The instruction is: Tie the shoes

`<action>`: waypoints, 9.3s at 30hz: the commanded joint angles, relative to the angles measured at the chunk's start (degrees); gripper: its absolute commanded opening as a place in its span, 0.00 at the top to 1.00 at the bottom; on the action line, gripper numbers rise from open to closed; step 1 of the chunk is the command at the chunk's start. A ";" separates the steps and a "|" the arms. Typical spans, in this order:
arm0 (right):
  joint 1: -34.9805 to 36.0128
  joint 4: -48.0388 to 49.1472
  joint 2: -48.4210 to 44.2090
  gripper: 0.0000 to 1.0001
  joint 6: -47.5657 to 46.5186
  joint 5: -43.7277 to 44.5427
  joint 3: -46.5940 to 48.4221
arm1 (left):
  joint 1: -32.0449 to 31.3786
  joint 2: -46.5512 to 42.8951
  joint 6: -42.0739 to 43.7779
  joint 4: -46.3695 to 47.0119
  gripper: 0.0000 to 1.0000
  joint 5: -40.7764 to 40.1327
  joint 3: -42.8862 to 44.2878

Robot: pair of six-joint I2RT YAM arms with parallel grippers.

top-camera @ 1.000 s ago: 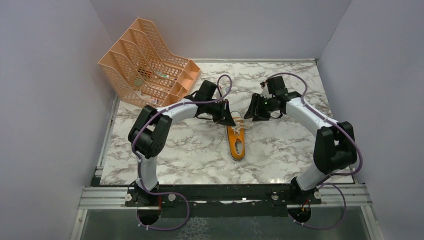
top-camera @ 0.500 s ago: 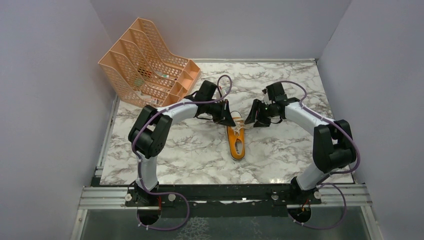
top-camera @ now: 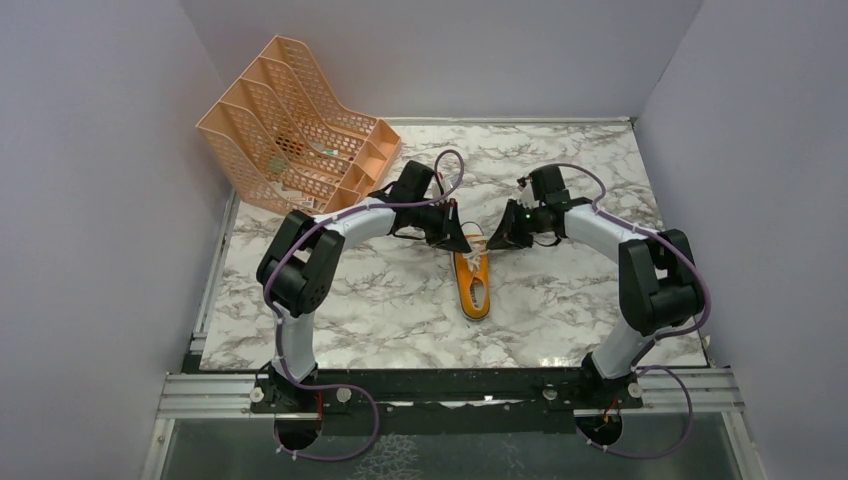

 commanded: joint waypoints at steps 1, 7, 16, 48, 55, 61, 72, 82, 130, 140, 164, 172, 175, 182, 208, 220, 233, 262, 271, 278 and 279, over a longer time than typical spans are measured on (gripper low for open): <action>-0.21 1.73 -2.32 0.90 -2.46 -5.45 -0.01 | -0.12 -0.30 -0.14 -0.28 1.00 0.35 1.57; 0.43 -1.69 -4.65 0.99 -6.17 -10.73 0.31 | -0.11 0.01 -0.04 -0.41 1.00 0.57 1.94; 2.13 -4.74 -2.60 0.87 -9.20 -14.36 2.78 | -0.12 0.14 -0.06 -0.53 1.00 0.70 1.32; 27.64 -12.92 -9.73 0.66 -0.59 24.02 3.43 | -0.01 0.27 2.40 -2.84 1.00 0.53 1.56; 27.73 -15.14 -7.81 0.74 -0.15 29.40 4.41 | -0.03 0.10 2.49 -2.91 1.00 0.73 1.55; 27.74 -13.64 -6.96 0.73 -0.47 29.04 3.57 | -0.03 0.08 2.36 -3.01 1.00 0.71 1.72; 27.82 -14.26 -5.46 0.97 -0.37 29.81 4.15 | -0.03 -0.25 2.05 -3.01 1.00 0.48 1.57; 27.65 -41.59 -17.05 0.99 -5.96 18.01 8.37 | -0.03 -2.40 3.29 -3.35 0.96 0.04 -0.69; 18.68 -48.82 -36.47 0.99 5.85 39.21 -0.49 | -3.66 3.83 5.30 -12.37 0.52 -10.10 9.22; 18.69 -49.34 -38.36 0.99 5.73 40.05 -0.45 | -4.76 4.92 4.95 -12.40 0.63 -9.49 11.65; 18.68 -51.11 -39.28 0.99 6.50 42.79 1.97 | -6.69 0.91 7.40 -17.42 1.00 -20.22 14.13; 18.70 -56.32 -38.52 0.99 20.04 49.40 3.57 | -6.21 -11.84 2.69 -17.69 1.00 -29.97 4.35; 18.68 -54.74 -36.07 0.99 17.68 51.45 5.10 | -6.23 -15.61 0.14 -17.21 1.00 -31.65 0.56; 18.71 -43.87 -35.78 0.99 -2.17 29.59 6.14 | -5.84 -17.50 4.02 -14.25 0.99 -22.71 -1.10; 35.74 10.08 -16.43 0.74 4.15 -24.89 -1.43 | 5.93 -35.37 1.62 -5.39 0.35 -5.94 -25.99; 18.56 -22.61 -22.33 0.00 -4.91 -2.39 6.70 | 5.62 -29.78 4.15 -4.16 0.34 -1.67 -23.47; -6.12 -21.78 -13.96 0.01 -0.61 1.10 -0.88 | 2.30 -15.86 6.79 -3.97 0.34 -2.54 -7.42; 1.87 13.28 -5.24 0.99 -4.82 -6.62 5.46 | 6.28 -28.72 7.77 -11.10 0.32 -14.32 -11.54; 19.78 7.61 4.84 0.92 -8.51 -6.26 14.70 | 7.53 -34.84 5.73 -12.72 0.32 -18.39 -14.97; 19.06 -27.76 9.18 0.24 -13.69 8.87 36.18 | 7.61 -36.83 4.71 -12.94 0.31 -18.52 -17.79; 19.03 -30.36 8.05 0.21 -14.52 9.70 36.43 | 7.61 -36.70 4.69 -12.99 0.31 -18.69 -17.54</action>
